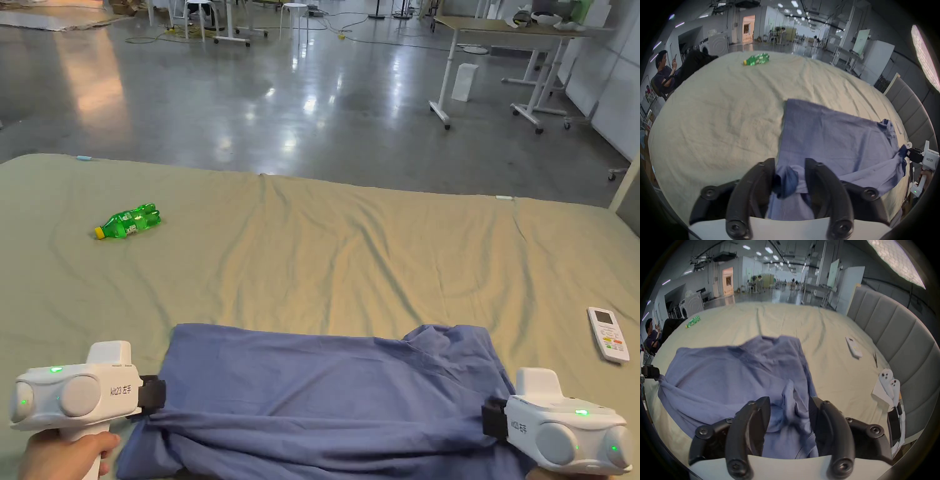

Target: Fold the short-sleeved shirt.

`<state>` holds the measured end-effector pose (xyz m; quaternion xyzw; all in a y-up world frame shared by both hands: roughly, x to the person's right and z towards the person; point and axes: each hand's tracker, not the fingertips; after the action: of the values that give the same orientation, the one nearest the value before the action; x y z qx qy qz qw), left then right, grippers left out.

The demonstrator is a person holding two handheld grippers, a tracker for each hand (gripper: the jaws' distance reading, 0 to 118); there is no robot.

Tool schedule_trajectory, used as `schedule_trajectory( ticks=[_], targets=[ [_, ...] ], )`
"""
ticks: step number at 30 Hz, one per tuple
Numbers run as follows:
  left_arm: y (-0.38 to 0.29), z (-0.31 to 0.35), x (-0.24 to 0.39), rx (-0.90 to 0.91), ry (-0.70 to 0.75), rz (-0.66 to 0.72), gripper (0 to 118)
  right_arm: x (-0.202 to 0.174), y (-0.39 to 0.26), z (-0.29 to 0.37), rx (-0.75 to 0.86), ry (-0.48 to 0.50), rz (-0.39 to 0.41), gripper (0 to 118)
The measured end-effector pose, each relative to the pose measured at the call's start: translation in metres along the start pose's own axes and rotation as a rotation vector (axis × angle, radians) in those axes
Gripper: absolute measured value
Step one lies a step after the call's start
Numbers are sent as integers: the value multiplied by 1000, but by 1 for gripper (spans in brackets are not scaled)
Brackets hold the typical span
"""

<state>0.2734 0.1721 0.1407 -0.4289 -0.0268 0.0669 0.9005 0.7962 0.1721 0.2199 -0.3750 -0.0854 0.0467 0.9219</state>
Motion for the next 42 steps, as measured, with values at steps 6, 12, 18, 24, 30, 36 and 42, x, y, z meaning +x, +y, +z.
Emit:
schedule_trajectory(
  ticks=[6, 12, 18, 24, 30, 36, 42],
  targets=[
    [-8, 48, 22, 209, -27, -92, 64, -26, 4, 63, 278, -12, -24, 70],
    [-40, 95, 42, 502, 43, -242, 54, -56, -13, 103, 483, -18, -51, 18],
    [-66, 128, 48, 622, 106, -265, 10, -72, -27, 137, 615, -20, -67, 2],
    [-79, 146, 45, 666, 83, -255, 1, -77, -35, 150, 634, -1, -69, 0],
    [-81, 127, 14, 488, 65, -156, 1, -81, -39, 153, 625, -10, -59, 0],
    [-76, 68, -29, 131, 56, -72, 1, -81, -43, 148, 615, -2, -43, 0],
    [-57, 24, -46, -32, 17, 34, 33, -80, -48, 140, 587, -13, -26, 0]
  ],
)
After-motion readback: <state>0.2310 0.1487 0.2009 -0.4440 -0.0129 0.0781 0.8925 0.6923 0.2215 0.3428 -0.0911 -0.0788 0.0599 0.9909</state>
